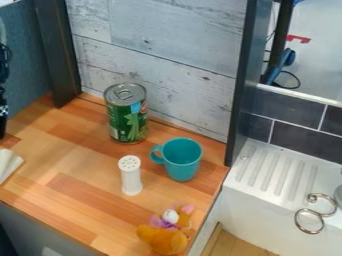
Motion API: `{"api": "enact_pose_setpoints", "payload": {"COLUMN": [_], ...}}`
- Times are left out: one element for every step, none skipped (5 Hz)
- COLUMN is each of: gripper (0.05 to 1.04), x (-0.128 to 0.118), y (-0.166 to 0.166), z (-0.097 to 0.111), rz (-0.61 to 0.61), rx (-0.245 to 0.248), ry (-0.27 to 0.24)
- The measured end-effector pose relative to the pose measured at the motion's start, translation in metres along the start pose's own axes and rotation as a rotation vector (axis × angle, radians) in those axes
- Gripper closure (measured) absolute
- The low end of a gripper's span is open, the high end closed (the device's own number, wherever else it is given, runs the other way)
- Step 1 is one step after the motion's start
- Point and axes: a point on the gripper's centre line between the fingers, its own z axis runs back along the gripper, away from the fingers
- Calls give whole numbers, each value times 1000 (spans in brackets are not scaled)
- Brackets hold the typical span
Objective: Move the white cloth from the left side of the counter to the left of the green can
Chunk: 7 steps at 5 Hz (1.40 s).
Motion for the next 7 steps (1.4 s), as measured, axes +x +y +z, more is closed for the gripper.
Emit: {"api": "enact_pose_setpoints", "payload": {"gripper": [81,81,81,81,81,81,81], "x": [0,6,11,11,20,22,26], "y": [-1,1,6,21,29,39,45], "z": [-8,-18,-24,-25,-47,-55,-62], "rz": [-2,18,40,83,97,106,113], "rx": [-13,16,44,71,48,72,96], "ry": [19,-29,-79,-125,-68,-38,-35]}}
